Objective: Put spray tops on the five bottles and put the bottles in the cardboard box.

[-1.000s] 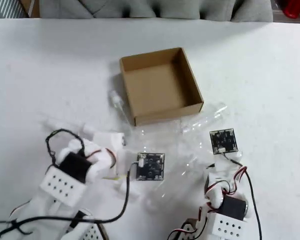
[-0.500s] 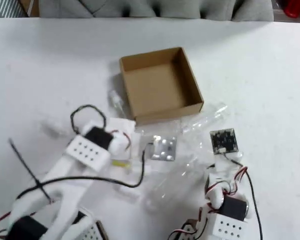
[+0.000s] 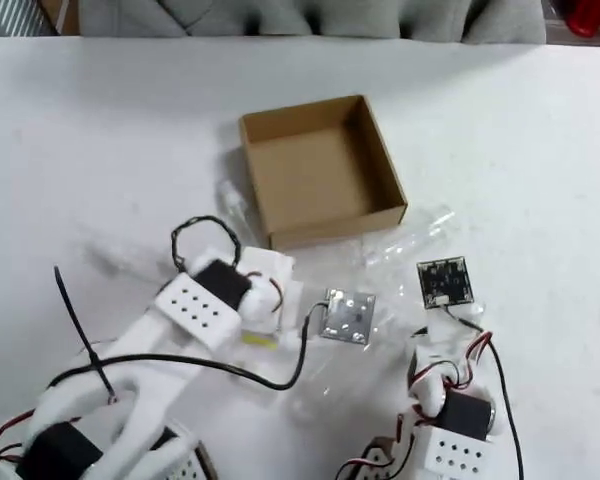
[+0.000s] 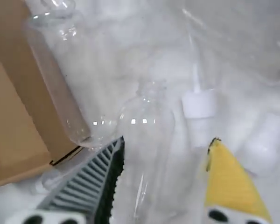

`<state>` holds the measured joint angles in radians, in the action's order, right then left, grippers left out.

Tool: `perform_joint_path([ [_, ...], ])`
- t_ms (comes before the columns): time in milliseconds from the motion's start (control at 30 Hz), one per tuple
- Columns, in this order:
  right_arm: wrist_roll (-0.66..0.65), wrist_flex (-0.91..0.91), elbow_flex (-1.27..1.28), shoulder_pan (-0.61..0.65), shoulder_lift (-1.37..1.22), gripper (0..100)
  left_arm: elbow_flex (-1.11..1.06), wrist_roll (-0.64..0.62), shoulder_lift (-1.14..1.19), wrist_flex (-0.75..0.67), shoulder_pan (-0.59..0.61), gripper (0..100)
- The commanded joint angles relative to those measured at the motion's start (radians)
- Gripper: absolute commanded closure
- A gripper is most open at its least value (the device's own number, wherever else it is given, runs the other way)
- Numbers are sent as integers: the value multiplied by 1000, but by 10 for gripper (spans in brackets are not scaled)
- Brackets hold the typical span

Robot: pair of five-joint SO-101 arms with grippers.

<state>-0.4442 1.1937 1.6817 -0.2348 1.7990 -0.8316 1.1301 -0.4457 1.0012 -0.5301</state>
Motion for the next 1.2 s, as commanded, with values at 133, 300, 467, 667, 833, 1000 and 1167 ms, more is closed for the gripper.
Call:
perform_joint_path([
  [133,-8,-16,8,4,4,957,89,5,-35,-9,21,725],
  [300,-8,-16,8,4,4,957,112,11,27,-11,47,725],
  [467,-8,-16,8,5,4,957,206,11,185,-11,87,725],
  [667,-8,-16,8,5,4,957,247,11,286,-12,77,725],
  [833,-8,-16,8,5,4,957,238,11,297,-37,87,725],
  [1000,-8,-16,8,5,4,957,196,12,297,-54,87,725],
  [1167,-8,-15,8,2,4,957,155,12,298,-109,101,725],
])
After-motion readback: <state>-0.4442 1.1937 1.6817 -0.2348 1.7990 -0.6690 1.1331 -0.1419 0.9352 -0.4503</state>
